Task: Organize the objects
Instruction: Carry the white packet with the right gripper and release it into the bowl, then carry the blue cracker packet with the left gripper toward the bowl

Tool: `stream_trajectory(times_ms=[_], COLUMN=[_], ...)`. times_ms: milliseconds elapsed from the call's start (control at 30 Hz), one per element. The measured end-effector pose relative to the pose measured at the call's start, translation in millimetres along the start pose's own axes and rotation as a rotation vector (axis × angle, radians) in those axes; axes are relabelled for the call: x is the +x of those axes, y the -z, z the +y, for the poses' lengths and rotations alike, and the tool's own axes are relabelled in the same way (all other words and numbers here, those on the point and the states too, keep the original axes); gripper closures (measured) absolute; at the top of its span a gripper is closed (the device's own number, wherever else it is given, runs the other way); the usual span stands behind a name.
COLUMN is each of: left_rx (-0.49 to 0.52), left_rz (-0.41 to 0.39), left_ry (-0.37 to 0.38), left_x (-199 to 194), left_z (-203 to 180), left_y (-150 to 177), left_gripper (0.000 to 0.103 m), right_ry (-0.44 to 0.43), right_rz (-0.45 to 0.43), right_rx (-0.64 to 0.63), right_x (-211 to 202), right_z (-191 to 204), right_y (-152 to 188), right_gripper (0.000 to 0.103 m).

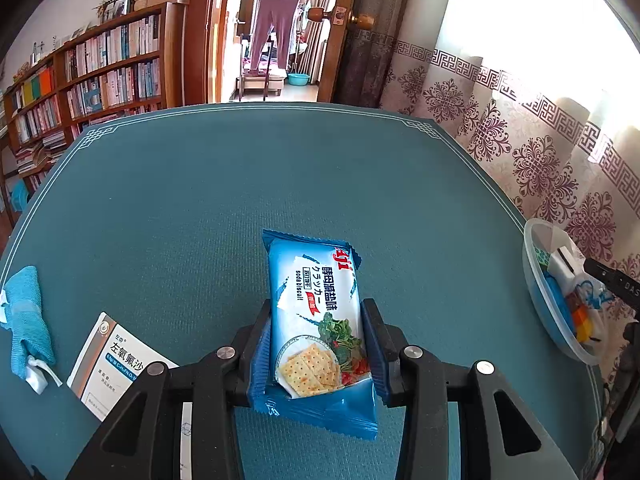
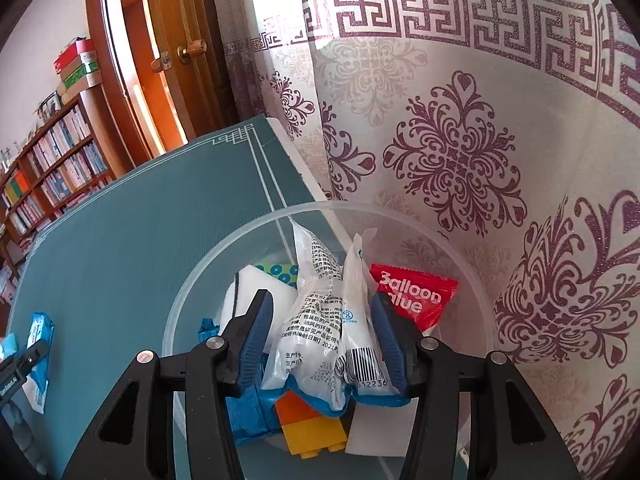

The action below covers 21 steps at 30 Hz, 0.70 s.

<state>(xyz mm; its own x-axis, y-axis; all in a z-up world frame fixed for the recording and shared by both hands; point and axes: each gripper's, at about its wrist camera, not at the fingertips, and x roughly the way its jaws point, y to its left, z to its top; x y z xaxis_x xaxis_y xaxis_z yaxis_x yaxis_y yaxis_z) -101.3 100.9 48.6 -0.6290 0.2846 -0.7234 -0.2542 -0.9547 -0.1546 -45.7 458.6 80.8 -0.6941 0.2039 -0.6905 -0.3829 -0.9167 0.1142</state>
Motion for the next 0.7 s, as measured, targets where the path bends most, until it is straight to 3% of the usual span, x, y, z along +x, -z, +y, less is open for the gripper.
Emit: stream_trajectory(times_ms=[367,700], left_rx=[0.035,0.068], left_rz=[0.014,0.052], left_ry=[0.031,0.092], left_x=[2,2], left_z=[-15,-42], left_y=[6,7], left_gripper=[0.06,0.06], right_ry=[-0.061,-0.141], right_rz=[-0.057,-0.032], right_rx=[-0.021,-0.068], right_x=[-48,-72], right_z=[10,16], right_y=[24,57], right_gripper=[0.05,0.05])
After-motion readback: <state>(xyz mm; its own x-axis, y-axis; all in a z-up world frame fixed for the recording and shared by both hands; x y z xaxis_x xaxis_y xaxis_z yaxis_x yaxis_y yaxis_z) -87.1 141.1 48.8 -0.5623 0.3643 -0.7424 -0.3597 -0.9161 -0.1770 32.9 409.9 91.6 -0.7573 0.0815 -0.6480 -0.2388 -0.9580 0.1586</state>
